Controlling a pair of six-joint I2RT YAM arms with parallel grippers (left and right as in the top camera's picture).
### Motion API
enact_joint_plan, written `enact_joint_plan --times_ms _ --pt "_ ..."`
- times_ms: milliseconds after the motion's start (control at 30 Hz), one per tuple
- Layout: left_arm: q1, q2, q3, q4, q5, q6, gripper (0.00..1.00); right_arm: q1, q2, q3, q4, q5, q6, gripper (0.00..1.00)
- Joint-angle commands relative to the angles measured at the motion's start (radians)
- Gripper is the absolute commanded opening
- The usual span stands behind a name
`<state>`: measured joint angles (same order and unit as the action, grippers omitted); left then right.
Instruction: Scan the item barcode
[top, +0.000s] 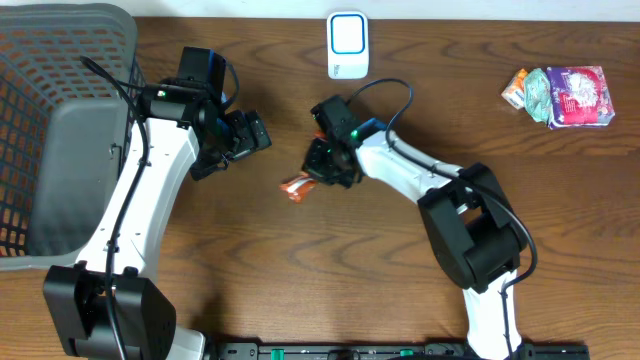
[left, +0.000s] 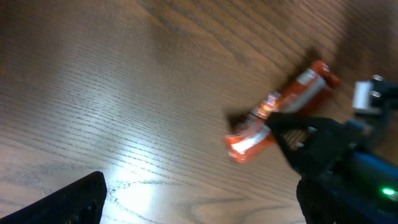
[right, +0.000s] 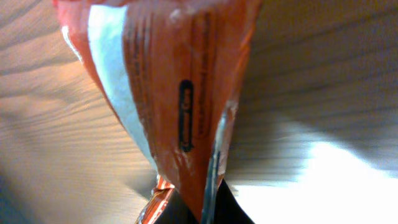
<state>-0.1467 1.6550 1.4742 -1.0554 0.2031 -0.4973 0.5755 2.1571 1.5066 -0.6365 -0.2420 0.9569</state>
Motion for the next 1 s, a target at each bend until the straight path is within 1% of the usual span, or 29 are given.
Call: enact_joint_plan --times_ms 0,67,100,133,267,367,433,567,633,700,767,900,967 --pt "0.002 0.006 0.011 -0.006 -0.01 0.006 0.98 -0.051 -0.009 0.06 -0.132 0.32 -0.192 0.01" --pt "0.002 0.006 0.011 -0.006 -0.01 0.006 0.98 -0.057 -0.019 0.12 -0.241 0.465 -0.232 0.02" --pt "0.002 0.006 0.011 -0.006 -0.011 0.006 0.98 -0.058 -0.023 0.163 -0.323 0.583 -0.252 0.02" --pt "0.002 0.006 0.011 -0.006 -0.011 0.006 0.98 -0.059 -0.025 0.189 -0.375 0.66 -0.265 0.02" --pt "0.002 0.006 0.011 -0.006 -0.011 0.006 0.98 -0.055 -0.025 0.245 -0.53 0.903 -0.293 0.03" --pt "0.002 0.006 0.01 -0.006 -0.011 0.006 0.98 -0.048 -0.025 0.245 -0.61 0.998 -0.275 0.03" --pt "0.002 0.006 0.01 -0.006 -0.011 0.006 0.98 -0.049 -0.025 0.226 -0.661 1.027 -0.21 0.02" --pt "0.002 0.006 0.011 -0.006 -0.011 0.006 0.98 -0.05 -0.025 0.182 -0.645 1.022 -0.209 0.04" --pt "0.002 0.006 0.011 -0.006 -0.011 0.006 0.98 -0.048 -0.025 0.163 -0.627 0.982 -0.209 0.05" --pt "0.002 0.006 0.011 -0.006 -0.01 0.006 0.98 -0.045 -0.025 0.148 -0.601 0.901 -0.21 0.1" --pt "0.002 0.006 0.011 -0.006 -0.011 0.006 0.98 -0.04 -0.025 0.14 -0.575 0.798 -0.224 0.12" --pt "0.002 0.006 0.011 -0.006 -0.011 0.006 0.98 -0.017 -0.025 0.132 -0.496 0.629 -0.317 0.15" --pt "0.002 0.006 0.011 -0.006 -0.011 0.006 0.98 -0.008 -0.025 0.132 -0.462 0.566 -0.359 0.19"
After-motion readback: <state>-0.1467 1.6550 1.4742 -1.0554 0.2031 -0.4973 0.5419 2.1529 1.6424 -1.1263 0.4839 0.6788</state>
